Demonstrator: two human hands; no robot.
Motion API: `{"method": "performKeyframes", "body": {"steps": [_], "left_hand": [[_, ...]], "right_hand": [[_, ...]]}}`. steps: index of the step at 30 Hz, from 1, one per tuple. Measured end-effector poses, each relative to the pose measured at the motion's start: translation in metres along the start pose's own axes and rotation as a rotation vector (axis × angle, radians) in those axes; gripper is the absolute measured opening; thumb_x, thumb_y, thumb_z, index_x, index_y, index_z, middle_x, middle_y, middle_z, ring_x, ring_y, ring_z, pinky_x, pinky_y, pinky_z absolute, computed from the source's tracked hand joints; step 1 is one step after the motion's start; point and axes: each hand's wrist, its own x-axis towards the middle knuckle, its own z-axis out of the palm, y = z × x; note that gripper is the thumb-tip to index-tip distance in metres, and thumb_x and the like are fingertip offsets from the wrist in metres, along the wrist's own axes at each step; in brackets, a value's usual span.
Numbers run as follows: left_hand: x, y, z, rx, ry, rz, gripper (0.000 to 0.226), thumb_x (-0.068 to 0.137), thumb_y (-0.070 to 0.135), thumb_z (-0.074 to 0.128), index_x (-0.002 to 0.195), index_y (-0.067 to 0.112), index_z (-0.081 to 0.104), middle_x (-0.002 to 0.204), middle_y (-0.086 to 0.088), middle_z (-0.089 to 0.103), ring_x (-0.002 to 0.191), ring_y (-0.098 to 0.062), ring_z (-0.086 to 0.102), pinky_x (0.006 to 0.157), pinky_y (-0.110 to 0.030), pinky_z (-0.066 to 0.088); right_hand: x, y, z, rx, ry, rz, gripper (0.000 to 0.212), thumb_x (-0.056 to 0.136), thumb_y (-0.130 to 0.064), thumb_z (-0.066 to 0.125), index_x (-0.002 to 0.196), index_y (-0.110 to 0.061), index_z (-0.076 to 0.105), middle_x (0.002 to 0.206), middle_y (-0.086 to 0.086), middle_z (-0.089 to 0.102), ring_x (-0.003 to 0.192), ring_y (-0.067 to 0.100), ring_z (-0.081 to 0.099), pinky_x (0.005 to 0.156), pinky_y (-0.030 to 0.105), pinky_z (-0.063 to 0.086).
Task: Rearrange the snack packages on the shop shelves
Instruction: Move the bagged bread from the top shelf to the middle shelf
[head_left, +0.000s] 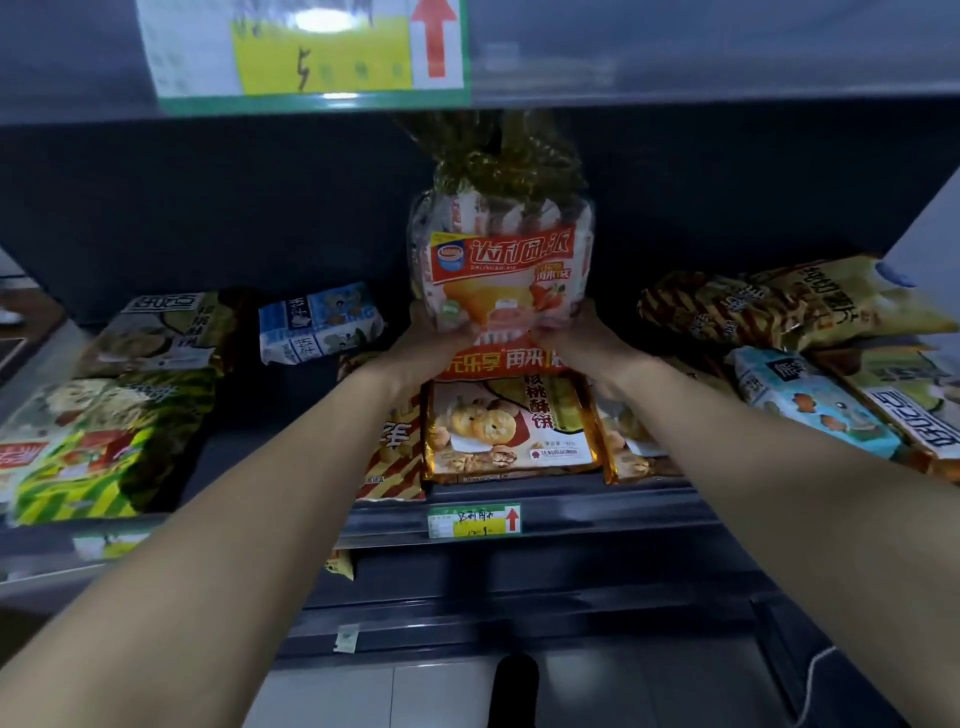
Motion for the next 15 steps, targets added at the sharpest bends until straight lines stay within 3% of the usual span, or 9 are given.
{"method": "performKeyframes", "body": {"steps": [5,10,15], "left_hand": [[-0.001,-0.002,-0.012,0.022,0.026,0.014,0.063,0.092,0.031,0.058,0.142,0.019,0.022,0.129,0.0,0.051,0.105,-0.01,0.051,0.083,-0.025,0.041],[-0.011,-0.002,-0.034,-0.006,0.074,0.097,0.035,0.095,0.022,0.053,0.128,0.023,0.04,0.119,0.003,0.055,0.11,-0.013,0.052,0.08,-0.024,0.043],[-0.017,-0.005,-0.046,-0.038,0.101,0.092,0.021,0.095,0.023,0.053,0.113,0.032,0.045,0.106,0.009,0.06,0.095,-0.006,0.057,0.085,-0.028,0.046]], "right_hand": [[-0.013,-0.003,0.011,-0.014,0.015,-0.044,0.052,0.092,-0.011,0.058,0.137,-0.013,0.033,0.123,0.0,0.056,0.111,0.012,0.052,0.091,0.025,0.042],[-0.011,-0.012,0.038,0.056,-0.059,-0.011,0.069,0.09,-0.019,0.063,0.145,-0.019,0.021,0.133,0.002,0.053,0.12,0.018,0.051,0.091,0.032,0.047],[-0.019,-0.02,0.048,0.086,-0.103,0.018,0.06,0.093,-0.016,0.056,0.143,-0.026,0.023,0.127,-0.001,0.053,0.107,0.014,0.05,0.08,0.034,0.048]]}}
